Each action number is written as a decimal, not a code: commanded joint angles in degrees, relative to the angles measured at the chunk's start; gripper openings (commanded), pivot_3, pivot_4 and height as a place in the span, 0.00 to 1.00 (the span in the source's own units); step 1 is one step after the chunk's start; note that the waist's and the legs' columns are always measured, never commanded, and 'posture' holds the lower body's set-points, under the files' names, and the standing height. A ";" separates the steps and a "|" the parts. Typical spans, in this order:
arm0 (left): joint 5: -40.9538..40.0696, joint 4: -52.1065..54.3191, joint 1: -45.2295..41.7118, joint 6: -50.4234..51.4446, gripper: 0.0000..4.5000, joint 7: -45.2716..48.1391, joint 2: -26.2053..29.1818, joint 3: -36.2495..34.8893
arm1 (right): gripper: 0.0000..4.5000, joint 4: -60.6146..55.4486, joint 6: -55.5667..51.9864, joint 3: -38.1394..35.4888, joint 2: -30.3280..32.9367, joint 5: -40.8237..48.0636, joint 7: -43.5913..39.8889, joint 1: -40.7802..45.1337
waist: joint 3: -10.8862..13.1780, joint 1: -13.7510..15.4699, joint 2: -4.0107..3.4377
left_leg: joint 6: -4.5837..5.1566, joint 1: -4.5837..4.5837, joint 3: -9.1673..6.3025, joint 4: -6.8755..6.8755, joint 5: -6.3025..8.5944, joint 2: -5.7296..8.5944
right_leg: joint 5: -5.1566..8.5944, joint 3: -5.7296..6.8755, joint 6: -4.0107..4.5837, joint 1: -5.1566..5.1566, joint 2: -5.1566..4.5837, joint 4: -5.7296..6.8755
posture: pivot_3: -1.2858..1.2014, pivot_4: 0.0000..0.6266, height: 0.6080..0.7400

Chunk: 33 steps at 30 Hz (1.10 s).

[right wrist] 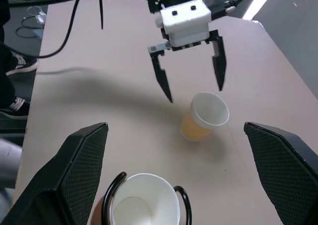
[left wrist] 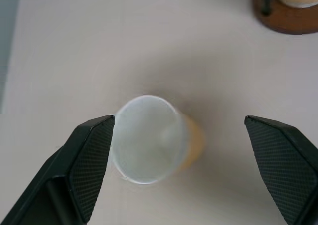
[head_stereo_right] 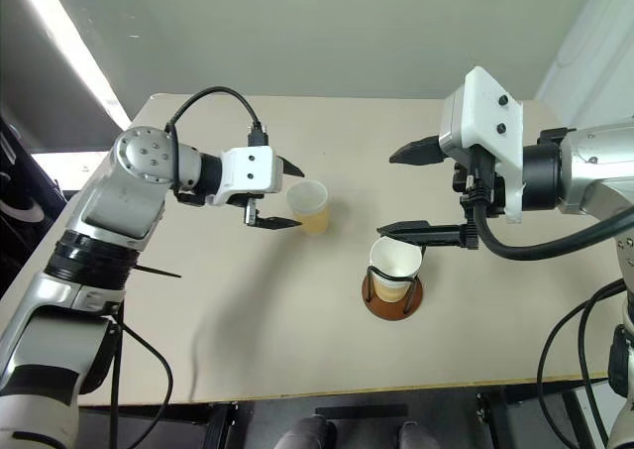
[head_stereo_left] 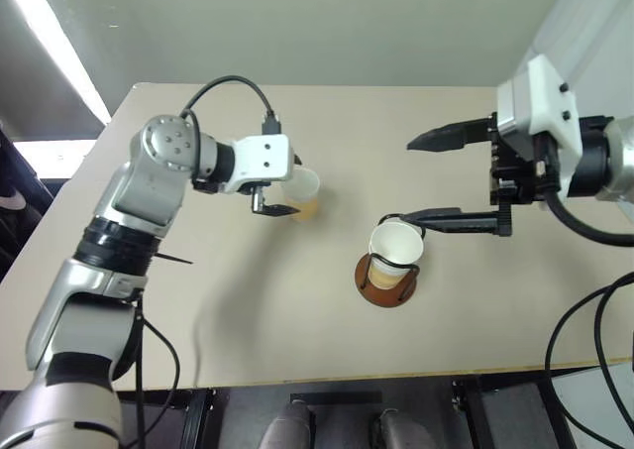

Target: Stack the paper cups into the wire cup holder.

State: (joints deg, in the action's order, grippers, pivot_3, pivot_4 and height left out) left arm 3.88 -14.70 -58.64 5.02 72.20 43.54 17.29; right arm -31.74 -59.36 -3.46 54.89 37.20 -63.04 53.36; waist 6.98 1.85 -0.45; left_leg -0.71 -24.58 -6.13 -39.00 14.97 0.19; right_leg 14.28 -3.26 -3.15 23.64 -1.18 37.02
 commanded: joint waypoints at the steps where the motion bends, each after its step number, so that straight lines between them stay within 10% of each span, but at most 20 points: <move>1: 1.45 0.90 -1.62 -1.49 1.00 -0.58 -0.82 0.15 | 0.99 -1.05 -0.44 -2.60 1.52 2.30 1.55 0.23 | 0.00 -0.12 0.00 | 0.00 -0.01 0.03 0.00 0.00 0.00 | 0.00 -0.01 0.00 0.03 0.00 0.00 | 0.52 0.24 1.00; 33: 17.99 -17.68 -5.96 -15.05 1.00 -7.50 -7.87 7.50 | 0.99 0.21 -2.94 -3.57 5.86 12.08 8.07 0.73 | 0.00 -0.05 0.00 | -0.01 -0.33 0.06 -0.07 -0.01 0.00 | -0.02 -0.06 -0.04 0.38 0.00 0.07 | 0.52 0.24 1.00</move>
State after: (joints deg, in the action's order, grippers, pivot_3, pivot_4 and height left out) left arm 22.18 -32.92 -64.48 -9.33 64.10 35.65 25.22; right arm -31.20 -63.20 -3.98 59.84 48.60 -55.59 53.68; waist 6.98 1.80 -0.45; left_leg -0.71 -24.91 -6.07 -39.08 14.96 0.19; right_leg 14.26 -3.33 -3.19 24.03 -1.17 37.10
